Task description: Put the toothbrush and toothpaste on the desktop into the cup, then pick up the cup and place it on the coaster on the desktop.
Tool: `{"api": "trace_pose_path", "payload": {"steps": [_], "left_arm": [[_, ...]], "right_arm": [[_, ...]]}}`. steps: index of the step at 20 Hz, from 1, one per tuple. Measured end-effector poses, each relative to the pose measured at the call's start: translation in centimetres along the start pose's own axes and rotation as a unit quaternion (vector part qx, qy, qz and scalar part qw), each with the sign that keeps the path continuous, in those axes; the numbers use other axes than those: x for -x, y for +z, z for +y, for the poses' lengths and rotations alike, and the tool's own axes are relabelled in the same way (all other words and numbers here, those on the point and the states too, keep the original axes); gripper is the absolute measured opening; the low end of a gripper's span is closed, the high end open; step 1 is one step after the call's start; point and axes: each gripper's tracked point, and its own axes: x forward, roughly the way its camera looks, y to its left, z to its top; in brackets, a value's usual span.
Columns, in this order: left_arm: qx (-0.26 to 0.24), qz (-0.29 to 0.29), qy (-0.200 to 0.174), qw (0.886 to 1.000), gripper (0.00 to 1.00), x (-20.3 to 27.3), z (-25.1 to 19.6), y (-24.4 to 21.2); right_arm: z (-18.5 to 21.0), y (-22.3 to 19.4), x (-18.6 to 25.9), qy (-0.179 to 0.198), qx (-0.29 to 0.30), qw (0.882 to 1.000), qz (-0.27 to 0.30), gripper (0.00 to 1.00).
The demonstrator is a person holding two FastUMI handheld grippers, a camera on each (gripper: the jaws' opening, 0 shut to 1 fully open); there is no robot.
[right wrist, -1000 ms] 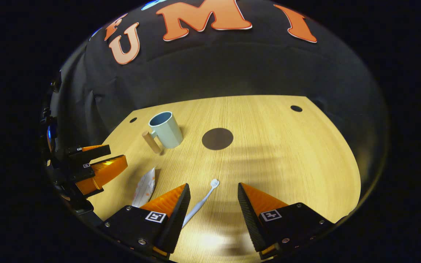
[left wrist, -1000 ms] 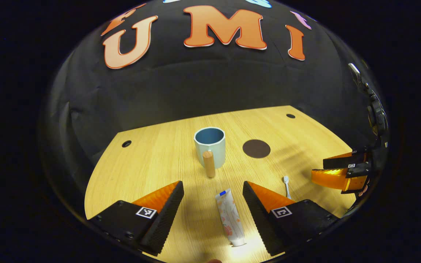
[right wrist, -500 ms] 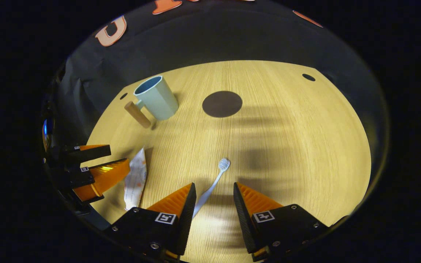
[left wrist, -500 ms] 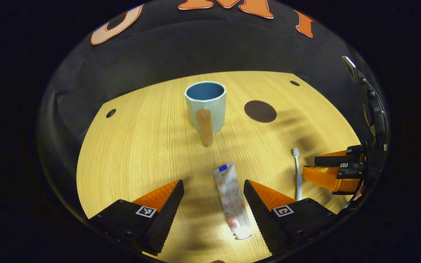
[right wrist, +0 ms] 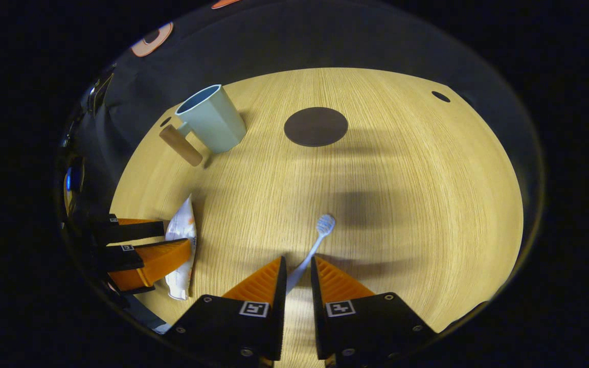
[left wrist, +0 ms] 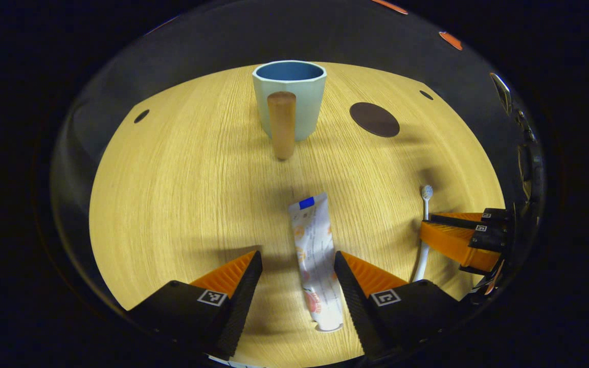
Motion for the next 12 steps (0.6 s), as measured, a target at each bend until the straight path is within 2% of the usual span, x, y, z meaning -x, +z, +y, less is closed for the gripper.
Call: {"api": "trace_pose_path", "payload": {"steps": [1, 3, 4, 5, 6, 7, 12], "left_arm": [[0.003, 0.002, -0.003, 1.0, 0.8, -0.1, -0.2, 0.0], [0.017, 0.022, -0.009, 1.0, 0.75, -0.4, -0.8, -1.1], [0.018, 0.012, -0.002, 1.0, 0.61, 0.0, -0.4, -0.5], [0.031, 0.019, -0.003, 0.999, 0.53, -0.1, -0.5, -0.7], [0.039, 0.019, 0.011, 0.999, 0.48, 0.0, 0.1, -0.9], [0.043, 0.014, 0.007, 0.999, 0.17, -0.2, -0.3, -0.6], [0.05, -0.028, -0.038, 0.998, 0.12, -0.1, -0.6, 0.3]], "right_arm": [[0.1, 0.0, -0.1, 0.005, -0.001, 1.0, 0.0, 0.15], [0.5, 0.3, -0.1, 0.017, -0.003, 1.0, -0.008, 0.1], [0.8, 0.4, -0.2, 0.022, -0.002, 1.0, -0.012, 0.1], [0.8, 0.6, -0.2, 0.026, -0.002, 0.999, -0.019, 0.08], [0.9, 0.7, -0.2, 0.03, -0.005, 0.999, -0.025, 0.07], [1.0, 0.8, -0.3, 0.034, -0.008, 0.999, -0.031, 0.04], [1.3, 1.5, 0.3, 0.057, -0.021, 0.996, -0.067, 0.02]]}}
